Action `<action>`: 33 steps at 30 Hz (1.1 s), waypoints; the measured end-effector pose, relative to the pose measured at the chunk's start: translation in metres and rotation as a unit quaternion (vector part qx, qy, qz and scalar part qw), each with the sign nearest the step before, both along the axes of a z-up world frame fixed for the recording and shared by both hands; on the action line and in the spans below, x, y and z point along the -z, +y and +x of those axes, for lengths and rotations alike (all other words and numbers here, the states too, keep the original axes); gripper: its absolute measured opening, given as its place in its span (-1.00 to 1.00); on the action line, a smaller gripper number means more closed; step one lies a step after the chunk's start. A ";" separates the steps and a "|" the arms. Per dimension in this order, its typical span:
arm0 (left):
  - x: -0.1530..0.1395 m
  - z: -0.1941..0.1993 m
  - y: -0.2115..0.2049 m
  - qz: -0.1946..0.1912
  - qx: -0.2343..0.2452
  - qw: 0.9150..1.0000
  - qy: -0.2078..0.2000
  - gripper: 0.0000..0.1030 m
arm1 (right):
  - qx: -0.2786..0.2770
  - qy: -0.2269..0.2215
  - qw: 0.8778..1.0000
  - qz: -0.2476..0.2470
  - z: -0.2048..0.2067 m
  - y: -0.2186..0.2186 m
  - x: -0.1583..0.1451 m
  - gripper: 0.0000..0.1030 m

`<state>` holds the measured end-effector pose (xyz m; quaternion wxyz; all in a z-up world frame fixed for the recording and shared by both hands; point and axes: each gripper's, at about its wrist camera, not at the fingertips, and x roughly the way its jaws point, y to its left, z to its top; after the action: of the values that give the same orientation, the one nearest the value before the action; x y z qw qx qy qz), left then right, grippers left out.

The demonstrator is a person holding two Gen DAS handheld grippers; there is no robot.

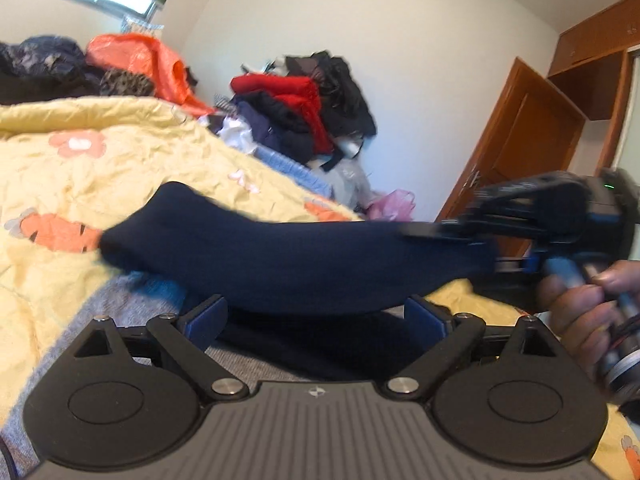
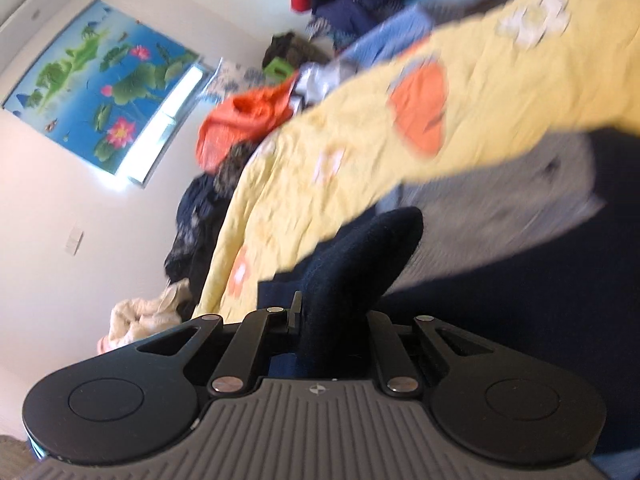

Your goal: Fold small clothes

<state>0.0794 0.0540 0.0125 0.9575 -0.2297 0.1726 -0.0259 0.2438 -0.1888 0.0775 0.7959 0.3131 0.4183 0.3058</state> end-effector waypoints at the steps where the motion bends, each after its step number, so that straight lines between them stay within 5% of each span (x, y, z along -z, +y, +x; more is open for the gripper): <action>1: 0.000 0.000 0.002 -0.005 -0.004 1.000 0.001 0.87 | 0.008 -0.002 1.000 -0.004 0.001 -0.012 -0.003 -0.62; 10: 0.002 0.002 0.004 -0.005 -0.010 1.000 0.006 0.87 | 0.071 0.020 0.996 -0.043 0.002 -0.095 0.021 -0.62; 19: 0.003 0.004 0.004 -0.005 -0.012 1.000 0.014 0.87 | 0.080 0.052 0.994 -0.060 -0.004 -0.100 0.061 -0.62; 21: 0.003 0.004 0.004 -0.003 -0.013 1.000 0.015 0.87 | 0.091 0.062 0.992 -0.064 -0.005 -0.103 0.067 -0.47; 22: 0.003 0.004 0.004 -0.002 -0.014 1.000 0.016 0.87 | 0.104 0.061 0.990 -0.070 -0.008 -0.106 0.066 -0.24; 24: 0.002 0.003 0.004 0.006 -0.019 1.000 0.022 0.87 | 0.151 0.014 0.983 -0.103 -0.020 -0.110 0.054 -0.16; 28: -0.019 0.001 -0.005 0.065 -0.024 0.998 0.001 0.87 | 0.199 -0.143 0.948 -0.204 -0.057 -0.087 0.016 -0.07; 31: -0.043 0.029 -0.027 0.154 0.004 0.988 -0.019 0.87 | 0.146 -0.180 0.952 -0.202 -0.060 -0.059 0.014 0.34; 33: -0.047 0.070 -0.042 0.218 0.017 0.976 0.016 0.87 | 0.126 -0.169 0.955 -0.208 -0.047 -0.041 0.021 0.38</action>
<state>0.1492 0.0124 0.0594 0.9810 -0.0125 0.1937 0.0001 0.1969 -0.2298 0.0569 0.9345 0.1344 0.2893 0.1582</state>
